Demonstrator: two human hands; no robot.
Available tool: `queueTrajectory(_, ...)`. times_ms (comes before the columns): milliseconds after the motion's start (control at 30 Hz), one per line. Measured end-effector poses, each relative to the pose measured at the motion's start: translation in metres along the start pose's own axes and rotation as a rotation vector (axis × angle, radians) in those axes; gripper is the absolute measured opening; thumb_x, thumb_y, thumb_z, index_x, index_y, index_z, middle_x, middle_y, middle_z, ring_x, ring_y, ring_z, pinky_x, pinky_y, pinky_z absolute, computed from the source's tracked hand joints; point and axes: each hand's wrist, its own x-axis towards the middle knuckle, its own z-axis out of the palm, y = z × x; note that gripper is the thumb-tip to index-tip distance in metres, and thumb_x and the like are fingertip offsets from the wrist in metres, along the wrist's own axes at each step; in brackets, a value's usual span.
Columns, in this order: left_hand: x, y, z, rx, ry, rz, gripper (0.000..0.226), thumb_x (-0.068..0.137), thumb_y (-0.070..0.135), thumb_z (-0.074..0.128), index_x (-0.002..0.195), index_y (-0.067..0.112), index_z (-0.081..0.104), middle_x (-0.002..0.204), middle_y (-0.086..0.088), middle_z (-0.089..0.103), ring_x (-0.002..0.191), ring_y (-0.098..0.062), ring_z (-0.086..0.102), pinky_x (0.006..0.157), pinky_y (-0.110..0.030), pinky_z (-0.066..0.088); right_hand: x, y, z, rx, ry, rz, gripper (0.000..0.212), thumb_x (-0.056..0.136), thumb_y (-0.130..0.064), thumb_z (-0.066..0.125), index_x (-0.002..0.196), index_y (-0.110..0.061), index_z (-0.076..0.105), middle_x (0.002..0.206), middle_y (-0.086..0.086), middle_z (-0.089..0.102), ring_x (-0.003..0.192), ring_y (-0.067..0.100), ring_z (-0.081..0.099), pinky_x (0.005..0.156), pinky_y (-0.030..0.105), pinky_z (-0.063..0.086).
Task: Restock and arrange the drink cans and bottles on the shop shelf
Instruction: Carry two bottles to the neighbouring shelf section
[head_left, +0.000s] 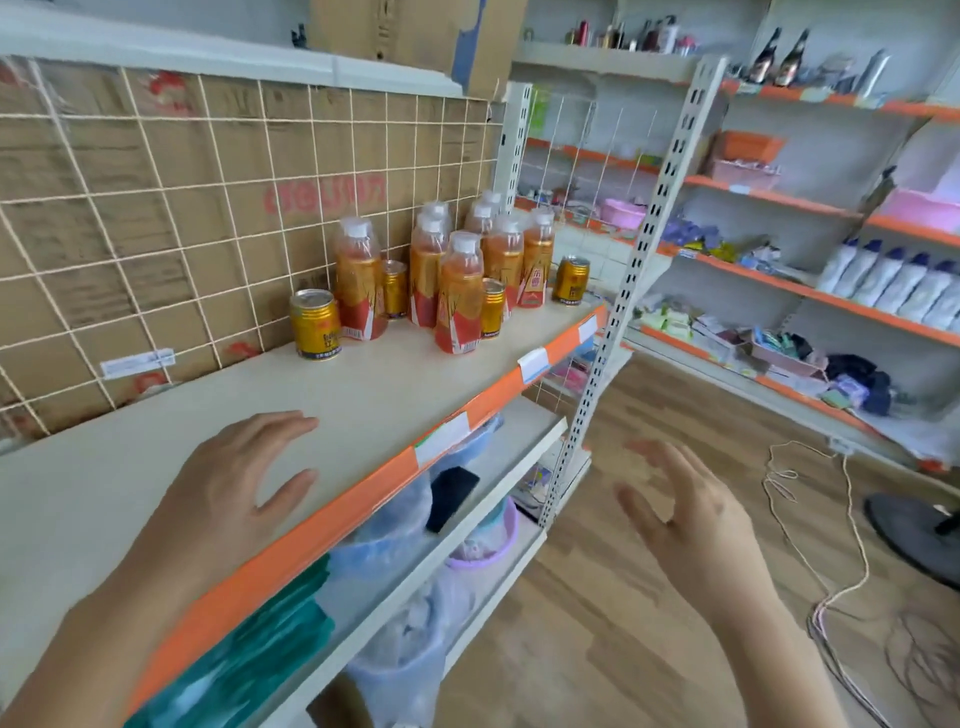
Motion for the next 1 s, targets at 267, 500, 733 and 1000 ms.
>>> queueTrajectory(267, 0.04, 0.004, 0.028, 0.034, -0.016, -0.148, 0.045, 0.081, 0.032, 0.055, 0.123, 0.016, 0.058, 0.125, -0.003, 0.058, 0.111, -0.027, 0.055, 0.093, -0.044, 0.041, 0.052, 0.054, 0.01, 0.012, -0.041, 0.024, 0.031, 0.08, -0.024, 0.07, 0.108, -0.029, 0.056, 0.098, -0.002, 0.062, 0.082, 0.026, 0.063, 0.059, 0.031, 0.041)
queueTrajectory(500, 0.106, -0.017, 0.052, 0.02, 0.024, -0.137, 0.042, 0.086, 0.034, 0.057, 0.123, 0.014, 0.058, 0.125, -0.004, 0.058, 0.112, -0.028, 0.055, 0.093, -0.046, 0.043, 0.113, 0.07, 0.035, 0.017, -0.074, 0.048, 0.03, 0.082, -0.024, 0.067, 0.112, -0.02, 0.061, 0.102, -0.002, 0.063, 0.075, 0.027, 0.062, 0.066, 0.034, 0.044)
queueTrajectory(733, 0.203, -0.058, 0.063, -0.019, 0.102, -0.137, 0.041, 0.088, 0.029, 0.06, 0.125, 0.013, 0.055, 0.127, -0.003, 0.055, 0.112, -0.027, 0.055, 0.088, -0.04, 0.044, 0.218, 0.063, 0.082, 0.012, -0.123, -0.034, 0.034, 0.085, -0.029, 0.064, 0.118, -0.026, 0.058, 0.104, -0.014, 0.056, 0.066, 0.009, 0.046, 0.057, 0.026, 0.033)
queueTrajectory(1000, 0.31, -0.08, 0.074, -0.124, 0.228, -0.414, 0.076, 0.084, 0.028, 0.066, 0.147, 0.016, 0.023, 0.15, -0.008, 0.03, 0.135, -0.027, 0.033, 0.106, -0.042, 0.03, 0.326, 0.0, 0.162, 0.135, -0.221, -0.246, 0.063, 0.086, -0.038, 0.063, 0.139, -0.022, 0.035, 0.134, -0.005, 0.05, 0.116, 0.016, 0.052, 0.082, 0.028, 0.043)
